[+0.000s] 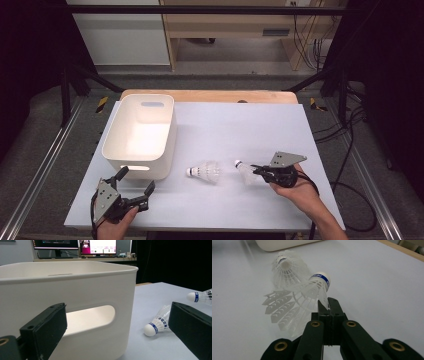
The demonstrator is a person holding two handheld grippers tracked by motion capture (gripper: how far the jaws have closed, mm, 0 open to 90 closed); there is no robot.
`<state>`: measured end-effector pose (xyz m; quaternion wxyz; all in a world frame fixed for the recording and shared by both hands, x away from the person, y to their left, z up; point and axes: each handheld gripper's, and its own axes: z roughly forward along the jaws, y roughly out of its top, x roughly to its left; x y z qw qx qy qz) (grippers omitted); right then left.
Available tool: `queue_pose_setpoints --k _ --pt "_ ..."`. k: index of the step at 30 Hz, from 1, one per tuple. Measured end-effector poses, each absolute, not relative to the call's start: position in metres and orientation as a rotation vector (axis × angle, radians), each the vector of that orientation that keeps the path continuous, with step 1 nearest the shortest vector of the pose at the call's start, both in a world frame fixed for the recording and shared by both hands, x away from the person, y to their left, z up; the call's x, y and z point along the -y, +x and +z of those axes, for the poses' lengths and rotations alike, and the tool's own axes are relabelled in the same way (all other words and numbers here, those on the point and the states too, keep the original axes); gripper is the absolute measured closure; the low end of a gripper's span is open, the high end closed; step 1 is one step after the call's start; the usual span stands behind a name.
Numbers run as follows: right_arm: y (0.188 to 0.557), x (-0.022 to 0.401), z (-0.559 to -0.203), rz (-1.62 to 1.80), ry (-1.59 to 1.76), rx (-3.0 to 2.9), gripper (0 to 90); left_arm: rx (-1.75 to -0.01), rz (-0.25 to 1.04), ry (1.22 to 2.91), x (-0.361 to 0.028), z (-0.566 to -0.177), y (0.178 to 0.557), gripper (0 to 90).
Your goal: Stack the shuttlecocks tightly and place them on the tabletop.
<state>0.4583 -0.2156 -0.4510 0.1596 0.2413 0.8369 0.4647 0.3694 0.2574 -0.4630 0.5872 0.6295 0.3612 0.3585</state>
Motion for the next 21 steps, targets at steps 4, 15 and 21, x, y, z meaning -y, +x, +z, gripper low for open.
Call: queue_pose_setpoints --k 4,15,21 --pt "0.457 0.21 -0.453 1.321 0.673 -2.414 90.0 -0.839 0.834 1.472 -0.257 -0.463 0.369 2.1" --pt "0.465 0.19 -0.46 1.303 0.651 -2.483 90.0 -0.837 0.826 1.473 -0.256 -0.463 0.37 2.1" --pt "0.469 0.174 -0.462 1.292 0.612 -2.527 90.0 -0.831 0.822 1.475 -0.255 -0.463 0.37 2.1"
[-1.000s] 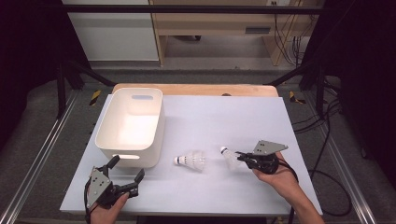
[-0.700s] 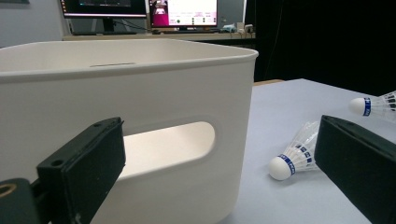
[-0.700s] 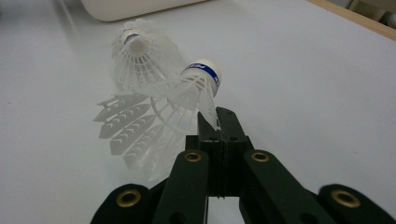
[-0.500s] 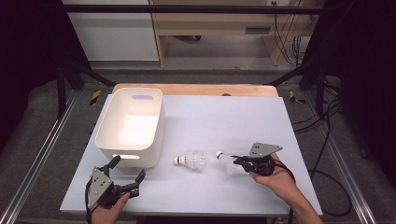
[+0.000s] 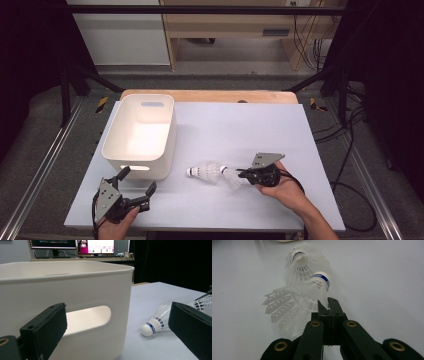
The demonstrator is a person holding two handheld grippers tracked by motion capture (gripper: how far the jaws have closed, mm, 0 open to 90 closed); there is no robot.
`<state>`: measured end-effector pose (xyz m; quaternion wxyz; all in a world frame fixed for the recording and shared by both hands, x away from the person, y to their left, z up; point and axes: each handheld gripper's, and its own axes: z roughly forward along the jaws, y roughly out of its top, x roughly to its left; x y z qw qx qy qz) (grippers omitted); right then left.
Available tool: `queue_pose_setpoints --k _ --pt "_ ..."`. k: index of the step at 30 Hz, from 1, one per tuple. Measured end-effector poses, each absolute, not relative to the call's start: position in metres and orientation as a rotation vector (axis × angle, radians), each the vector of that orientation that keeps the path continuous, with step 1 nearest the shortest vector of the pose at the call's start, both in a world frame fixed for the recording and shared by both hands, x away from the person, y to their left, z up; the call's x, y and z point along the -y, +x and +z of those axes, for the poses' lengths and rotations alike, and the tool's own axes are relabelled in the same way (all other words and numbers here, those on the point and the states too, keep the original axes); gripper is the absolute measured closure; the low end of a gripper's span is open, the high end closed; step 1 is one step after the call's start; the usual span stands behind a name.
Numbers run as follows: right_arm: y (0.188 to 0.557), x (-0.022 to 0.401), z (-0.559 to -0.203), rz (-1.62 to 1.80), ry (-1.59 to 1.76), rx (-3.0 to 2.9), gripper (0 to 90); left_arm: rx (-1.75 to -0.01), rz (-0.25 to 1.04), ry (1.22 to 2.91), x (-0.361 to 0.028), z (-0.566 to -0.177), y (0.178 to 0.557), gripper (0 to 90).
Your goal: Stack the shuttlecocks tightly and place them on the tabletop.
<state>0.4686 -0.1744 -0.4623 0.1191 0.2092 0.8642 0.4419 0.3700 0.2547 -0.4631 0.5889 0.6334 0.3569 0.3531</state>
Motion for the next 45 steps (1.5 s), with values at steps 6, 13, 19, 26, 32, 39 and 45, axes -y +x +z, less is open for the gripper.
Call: queue_pose_setpoints --k 6,13,19,26,32,39,45 --pt "0.474 0.161 -0.465 1.281 0.571 -2.557 90.0 -0.83 0.821 1.477 -0.254 -0.463 0.37 2.1" --pt "0.48 0.153 -0.468 1.289 0.559 -2.567 90.0 -0.829 0.819 1.477 -0.254 -0.463 0.37 2.2" --pt "0.483 0.148 -0.471 1.302 0.551 -2.572 90.0 -0.828 0.821 1.477 -0.254 -0.463 0.37 2.2" --pt "0.487 0.145 -0.474 1.306 0.541 -2.582 90.0 -0.826 0.82 1.478 -0.254 -0.463 0.37 2.2" --pt "0.491 0.138 -0.472 1.317 0.535 -2.59 90.0 -0.825 0.82 1.479 -0.254 -0.463 0.37 2.2" --pt "0.495 0.129 -0.472 1.299 0.527 -2.599 88.9 -0.821 0.819 1.48 -0.253 -0.463 0.37 2.3" --pt "0.5 0.124 -0.475 1.252 0.561 -2.589 86.4 -0.818 0.818 1.483 -0.253 -0.463 0.37 2.2"
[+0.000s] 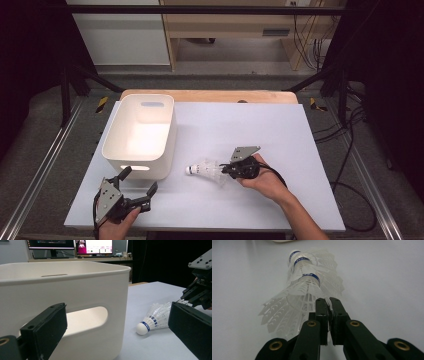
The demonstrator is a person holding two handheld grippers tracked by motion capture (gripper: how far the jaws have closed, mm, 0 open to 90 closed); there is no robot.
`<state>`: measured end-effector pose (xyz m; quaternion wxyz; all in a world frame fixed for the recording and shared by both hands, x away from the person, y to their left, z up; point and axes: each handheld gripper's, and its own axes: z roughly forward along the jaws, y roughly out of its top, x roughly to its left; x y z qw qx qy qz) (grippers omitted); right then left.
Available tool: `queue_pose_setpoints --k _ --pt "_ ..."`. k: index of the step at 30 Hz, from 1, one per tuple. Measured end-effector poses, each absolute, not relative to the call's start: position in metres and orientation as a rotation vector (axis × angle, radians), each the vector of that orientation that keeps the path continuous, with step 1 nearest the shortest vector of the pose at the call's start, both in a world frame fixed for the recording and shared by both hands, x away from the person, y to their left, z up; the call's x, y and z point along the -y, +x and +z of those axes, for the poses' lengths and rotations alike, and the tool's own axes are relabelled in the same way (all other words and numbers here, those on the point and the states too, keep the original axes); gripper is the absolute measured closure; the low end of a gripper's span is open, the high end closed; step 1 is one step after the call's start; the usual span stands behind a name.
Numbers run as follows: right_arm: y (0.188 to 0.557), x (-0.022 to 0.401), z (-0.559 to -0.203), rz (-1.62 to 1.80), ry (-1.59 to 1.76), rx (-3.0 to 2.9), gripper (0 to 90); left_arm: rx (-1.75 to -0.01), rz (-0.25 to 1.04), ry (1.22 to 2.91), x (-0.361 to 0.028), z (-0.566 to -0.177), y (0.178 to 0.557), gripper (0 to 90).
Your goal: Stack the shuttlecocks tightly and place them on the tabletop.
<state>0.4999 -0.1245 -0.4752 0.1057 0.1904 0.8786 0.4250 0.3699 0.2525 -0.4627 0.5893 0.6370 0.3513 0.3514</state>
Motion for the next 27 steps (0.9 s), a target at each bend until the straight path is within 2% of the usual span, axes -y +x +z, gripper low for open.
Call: queue_pose_setpoints --k 16,27 --pt "0.506 0.106 -0.477 1.22 0.566 -2.591 86.6 -0.812 0.816 1.484 -0.252 -0.462 0.37 2.3" --pt "0.505 0.107 -0.477 1.192 0.611 -2.577 69.8 -0.811 0.816 1.484 -0.252 -0.462 0.37 2.3"
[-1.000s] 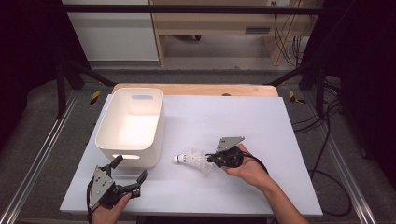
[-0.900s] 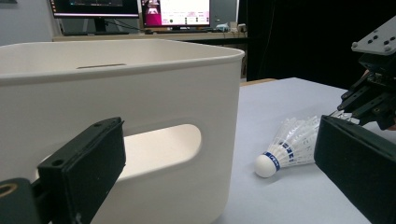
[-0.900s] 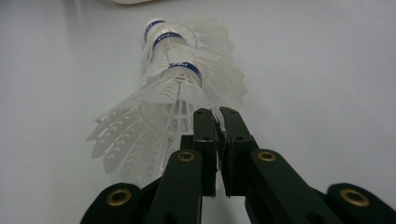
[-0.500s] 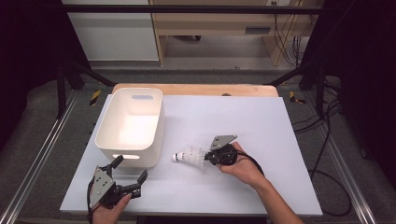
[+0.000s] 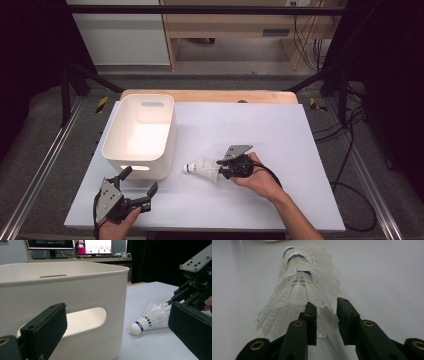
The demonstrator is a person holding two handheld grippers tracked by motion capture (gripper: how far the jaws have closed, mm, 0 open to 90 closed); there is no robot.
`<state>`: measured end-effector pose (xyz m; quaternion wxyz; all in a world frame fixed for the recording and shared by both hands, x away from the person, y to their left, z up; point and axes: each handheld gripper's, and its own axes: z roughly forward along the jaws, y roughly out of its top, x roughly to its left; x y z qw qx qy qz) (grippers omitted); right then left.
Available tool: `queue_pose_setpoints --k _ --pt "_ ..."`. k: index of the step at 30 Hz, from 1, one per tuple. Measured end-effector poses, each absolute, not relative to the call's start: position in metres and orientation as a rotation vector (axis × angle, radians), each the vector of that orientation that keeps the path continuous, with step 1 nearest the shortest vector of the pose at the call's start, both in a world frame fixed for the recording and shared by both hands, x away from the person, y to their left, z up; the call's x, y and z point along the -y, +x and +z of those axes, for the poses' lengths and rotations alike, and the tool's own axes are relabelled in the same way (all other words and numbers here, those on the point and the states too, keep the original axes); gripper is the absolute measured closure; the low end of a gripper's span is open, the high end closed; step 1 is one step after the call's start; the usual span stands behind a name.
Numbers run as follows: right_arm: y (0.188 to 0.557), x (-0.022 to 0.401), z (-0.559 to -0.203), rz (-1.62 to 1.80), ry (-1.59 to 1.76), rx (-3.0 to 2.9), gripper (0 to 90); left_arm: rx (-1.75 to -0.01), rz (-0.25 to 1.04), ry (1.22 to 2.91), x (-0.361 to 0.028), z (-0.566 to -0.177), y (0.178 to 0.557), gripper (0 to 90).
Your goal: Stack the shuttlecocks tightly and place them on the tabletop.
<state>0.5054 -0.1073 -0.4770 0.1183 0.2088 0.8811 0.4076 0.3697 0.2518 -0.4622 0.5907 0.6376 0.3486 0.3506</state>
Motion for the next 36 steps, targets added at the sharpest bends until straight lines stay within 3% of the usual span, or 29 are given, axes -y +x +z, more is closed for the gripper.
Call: queue_pose_setpoints --k 26,31,36 --pt "0.503 0.11 -0.478 1.152 0.695 -2.544 52.4 -0.81 0.817 1.48 -0.252 -0.462 0.37 2.3" --pt "0.501 0.112 -0.478 1.147 0.719 -2.539 46.2 -0.813 0.819 1.48 -0.253 -0.462 0.37 2.2" --pt "0.497 0.118 -0.476 1.14 0.763 -2.489 33.3 -0.812 0.823 1.48 -0.253 -0.462 0.369 2.2"
